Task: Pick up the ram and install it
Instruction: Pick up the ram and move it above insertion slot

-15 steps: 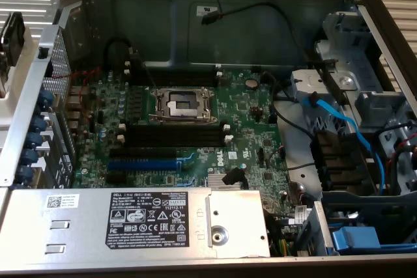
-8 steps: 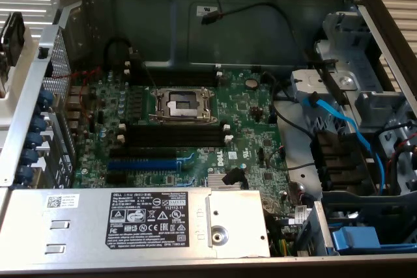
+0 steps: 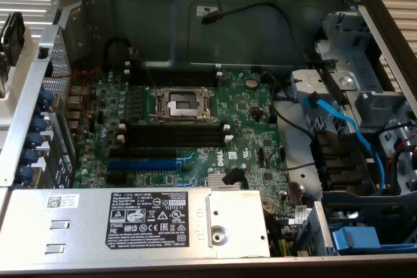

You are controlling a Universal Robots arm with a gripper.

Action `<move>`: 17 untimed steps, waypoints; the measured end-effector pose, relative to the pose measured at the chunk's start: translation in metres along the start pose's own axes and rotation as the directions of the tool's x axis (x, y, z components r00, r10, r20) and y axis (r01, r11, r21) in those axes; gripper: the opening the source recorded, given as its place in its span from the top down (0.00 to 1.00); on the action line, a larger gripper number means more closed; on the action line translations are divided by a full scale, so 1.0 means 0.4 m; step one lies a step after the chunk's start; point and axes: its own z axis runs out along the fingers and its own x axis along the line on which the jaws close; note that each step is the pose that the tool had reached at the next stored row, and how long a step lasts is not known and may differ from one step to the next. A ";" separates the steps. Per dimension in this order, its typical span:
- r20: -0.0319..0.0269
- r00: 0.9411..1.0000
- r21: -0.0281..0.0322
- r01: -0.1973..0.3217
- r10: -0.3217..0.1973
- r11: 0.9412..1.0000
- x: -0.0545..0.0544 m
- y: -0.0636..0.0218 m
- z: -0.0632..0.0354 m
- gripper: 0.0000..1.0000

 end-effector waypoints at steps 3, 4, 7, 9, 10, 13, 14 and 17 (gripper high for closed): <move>0.000 1.000 0.000 0.000 0.000 1.000 0.008 0.001 0.013 0.90; 0.000 1.000 0.000 0.000 0.000 1.000 0.012 0.001 0.018 0.90; 0.000 1.000 0.000 0.000 0.000 1.000 0.023 0.002 0.031 0.90; 0.000 1.000 0.000 0.000 0.000 1.000 0.027 -0.003 0.039 0.90; 0.000 1.000 0.000 0.000 0.000 1.000 0.028 -0.006 0.044 0.90; 0.000 1.000 0.000 0.000 0.000 1.000 0.031 -0.014 0.057 0.90; 0.000 1.000 0.000 0.000 0.000 1.000 0.032 -0.016 0.062 0.90; 0.000 1.000 0.000 0.000 0.000 1.000 0.034 -0.016 0.076 0.90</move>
